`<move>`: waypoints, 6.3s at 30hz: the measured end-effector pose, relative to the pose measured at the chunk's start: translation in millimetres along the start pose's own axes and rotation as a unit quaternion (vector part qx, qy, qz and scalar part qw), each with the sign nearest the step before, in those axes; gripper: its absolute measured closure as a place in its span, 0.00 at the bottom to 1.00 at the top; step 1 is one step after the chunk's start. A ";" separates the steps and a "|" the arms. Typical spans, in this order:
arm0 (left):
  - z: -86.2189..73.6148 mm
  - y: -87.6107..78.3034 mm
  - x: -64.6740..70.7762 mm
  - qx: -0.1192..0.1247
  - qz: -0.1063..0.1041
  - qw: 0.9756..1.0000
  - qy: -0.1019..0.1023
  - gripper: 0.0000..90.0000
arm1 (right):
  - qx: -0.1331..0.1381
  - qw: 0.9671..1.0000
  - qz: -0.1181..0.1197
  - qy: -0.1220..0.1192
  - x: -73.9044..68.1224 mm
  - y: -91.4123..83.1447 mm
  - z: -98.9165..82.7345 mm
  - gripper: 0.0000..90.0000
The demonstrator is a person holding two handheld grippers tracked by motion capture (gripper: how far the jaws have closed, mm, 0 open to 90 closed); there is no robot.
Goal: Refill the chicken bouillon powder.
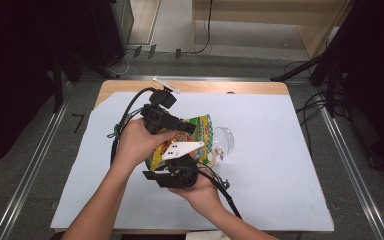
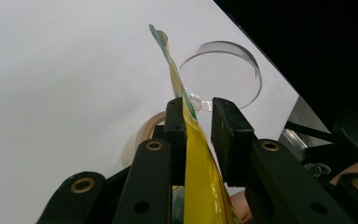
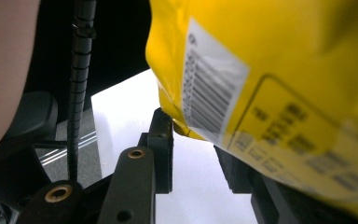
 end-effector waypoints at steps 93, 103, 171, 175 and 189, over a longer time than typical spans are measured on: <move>-1.7 0.6 4.4 -0.006 0.003 1.000 0.001 0.85 | 0.009 1.000 0.000 0.001 -4.6 1.5 -0.9 0.80; -1.7 1.1 4.8 -0.006 0.004 1.000 0.003 0.85 | 0.010 1.000 0.000 0.003 -4.7 1.7 -1.2 0.80; -1.4 0.4 2.4 -0.006 0.002 1.000 -0.002 0.84 | 0.007 1.000 0.002 0.004 -7.6 -1.4 1.8 0.80; -1.5 0.2 0.0 -0.003 -0.003 1.000 -0.009 0.84 | 0.007 1.000 -0.001 0.000 -7.7 -1.3 2.0 0.80; -3.1 -0.1 -6.2 -0.005 -0.005 1.000 -0.023 0.85 | 0.005 1.000 -0.001 -0.009 -6.1 0.1 0.3 0.79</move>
Point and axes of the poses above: each handheld gripper's, and its own axes: y roughly forward along the jaws, z roughly out of its top, x roughly to its right, the point moved 5 cm from there along y, roughly forward along the jaws, and after that the axes turned 11 degrees about -z, right-handed, at the moved point
